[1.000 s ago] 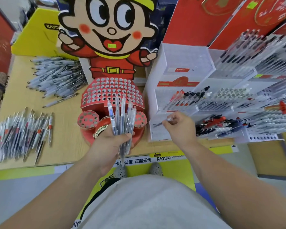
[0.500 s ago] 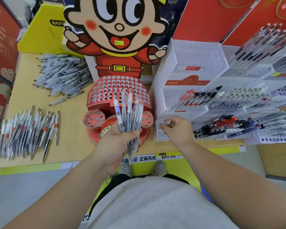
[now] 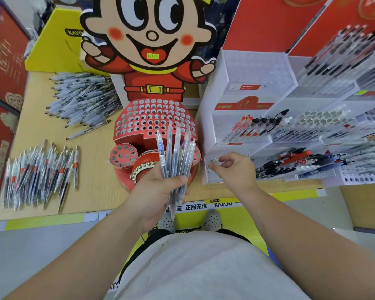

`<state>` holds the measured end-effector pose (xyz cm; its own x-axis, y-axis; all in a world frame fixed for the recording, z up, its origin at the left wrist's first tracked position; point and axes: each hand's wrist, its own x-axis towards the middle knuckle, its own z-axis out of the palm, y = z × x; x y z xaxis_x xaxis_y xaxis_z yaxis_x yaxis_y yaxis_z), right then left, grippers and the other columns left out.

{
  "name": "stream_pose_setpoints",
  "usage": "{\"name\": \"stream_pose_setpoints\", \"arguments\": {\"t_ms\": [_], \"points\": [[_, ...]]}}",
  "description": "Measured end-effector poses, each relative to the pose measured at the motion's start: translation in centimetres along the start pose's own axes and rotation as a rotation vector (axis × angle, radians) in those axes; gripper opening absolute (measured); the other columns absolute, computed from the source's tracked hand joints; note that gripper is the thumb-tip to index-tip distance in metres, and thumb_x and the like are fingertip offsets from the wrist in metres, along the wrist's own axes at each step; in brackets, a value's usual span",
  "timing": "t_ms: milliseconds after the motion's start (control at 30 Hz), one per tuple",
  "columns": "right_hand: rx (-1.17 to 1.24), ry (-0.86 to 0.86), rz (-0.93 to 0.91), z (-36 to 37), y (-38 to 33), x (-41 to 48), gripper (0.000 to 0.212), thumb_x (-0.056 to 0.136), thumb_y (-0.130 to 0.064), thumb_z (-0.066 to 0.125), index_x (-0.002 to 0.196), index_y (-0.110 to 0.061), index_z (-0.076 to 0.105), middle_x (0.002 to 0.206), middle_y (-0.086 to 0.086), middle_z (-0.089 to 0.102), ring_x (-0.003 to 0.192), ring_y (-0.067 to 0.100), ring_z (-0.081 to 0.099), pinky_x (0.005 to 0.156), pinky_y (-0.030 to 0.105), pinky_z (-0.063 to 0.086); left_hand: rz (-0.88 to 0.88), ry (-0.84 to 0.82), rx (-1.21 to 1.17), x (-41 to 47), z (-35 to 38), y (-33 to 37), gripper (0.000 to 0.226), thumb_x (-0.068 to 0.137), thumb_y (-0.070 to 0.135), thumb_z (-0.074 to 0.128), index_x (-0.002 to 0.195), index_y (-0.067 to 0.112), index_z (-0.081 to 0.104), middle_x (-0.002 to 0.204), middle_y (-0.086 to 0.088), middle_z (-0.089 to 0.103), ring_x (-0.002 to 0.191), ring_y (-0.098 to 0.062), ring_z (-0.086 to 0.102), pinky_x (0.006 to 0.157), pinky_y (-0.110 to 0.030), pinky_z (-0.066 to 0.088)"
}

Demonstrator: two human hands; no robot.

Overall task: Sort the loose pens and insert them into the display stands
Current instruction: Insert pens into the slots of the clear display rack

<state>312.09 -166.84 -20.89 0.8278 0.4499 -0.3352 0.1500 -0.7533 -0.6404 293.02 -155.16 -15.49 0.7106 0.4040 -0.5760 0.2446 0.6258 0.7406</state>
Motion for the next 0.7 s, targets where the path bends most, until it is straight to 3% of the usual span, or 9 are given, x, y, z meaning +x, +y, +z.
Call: {"name": "stream_pose_setpoints", "arguments": {"t_ms": [133, 233, 333, 500, 600, 700], "points": [[0.344, -0.020, 0.072, -2.6, -2.5, -2.7, 0.018, 0.089, -0.028, 0.074, 0.080, -0.013, 0.072, 0.068, 0.003, 0.069, 0.054, 0.014, 0.062, 0.056, 0.031, 0.050, -0.010, -0.031, 0.028, 0.4, 0.5, 0.3, 0.027, 0.096, 0.000, 0.060, 0.119, 0.014, 0.062, 0.084, -0.010, 0.064, 0.073, -0.021, 0.062, 0.061, -0.033, 0.050], [0.549, -0.168, 0.107, -4.5, -5.0, -4.4, 0.022, 0.090, -0.030, 0.073, 0.083, -0.009, 0.073, 0.073, 0.008, 0.070, 0.059, 0.016, 0.061, 0.053, 0.027, 0.049, 0.001, -0.091, 0.105, 0.7, 1.4, 0.6, 0.032, 0.096, -0.002, 0.059, 0.121, 0.017, 0.061, 0.081, -0.008, 0.063, 0.072, -0.020, 0.060, 0.062, -0.032, 0.050], [0.599, -0.242, 0.132, -5.4, -6.2, -5.1, 0.022, 0.085, -0.032, 0.078, 0.085, -0.010, 0.073, 0.075, 0.008, 0.072, 0.063, 0.017, 0.063, 0.054, 0.027, 0.050, 0.020, -0.165, 0.185, 0.9, 2.3, 0.9, 0.038, 0.096, -0.005, 0.059, 0.122, 0.023, 0.059, 0.080, -0.007, 0.061, 0.070, -0.019, 0.059, 0.058, -0.027, 0.050], [0.634, -0.222, 0.206, -5.5, -5.5, -5.1, 0.023, 0.083, -0.023, 0.081, 0.089, -0.003, 0.072, 0.070, 0.006, 0.066, 0.061, 0.016, 0.064, 0.051, 0.024, 0.050, 0.046, -0.240, 0.243, 1.3, 2.9, 1.0, 0.040, 0.095, -0.004, 0.059, 0.122, 0.025, 0.058, 0.074, -0.008, 0.060, 0.069, -0.020, 0.058, 0.060, -0.030, 0.050], [0.676, -0.239, 0.202, -6.1, -5.2, -4.7, 0.016, 0.087, -0.017, 0.076, 0.090, -0.002, 0.070, 0.073, 0.009, 0.067, 0.062, 0.015, 0.065, 0.053, 0.023, 0.051, 0.016, -0.188, 0.191, 1.5, 2.7, 0.8, 0.036, 0.096, -0.003, 0.059, 0.120, 0.023, 0.060, 0.079, -0.005, 0.063, 0.070, -0.019, 0.059, 0.063, -0.035, 0.052], [0.733, -0.206, 0.171, -7.7, -4.7, -3.8, 0.011, 0.089, -0.014, 0.073, 0.090, -0.004, 0.070, 0.076, 0.009, 0.069, 0.068, 0.016, 0.068, 0.060, 0.025, 0.056, -0.002, -0.073, 0.163, 1.7, 2.1, 0.6, 0.033, 0.097, -0.002, 0.058, 0.121, 0.021, 0.060, 0.079, -0.001, 0.066, 0.068, -0.015, 0.061, 0.059, -0.030, 0.053]]}}
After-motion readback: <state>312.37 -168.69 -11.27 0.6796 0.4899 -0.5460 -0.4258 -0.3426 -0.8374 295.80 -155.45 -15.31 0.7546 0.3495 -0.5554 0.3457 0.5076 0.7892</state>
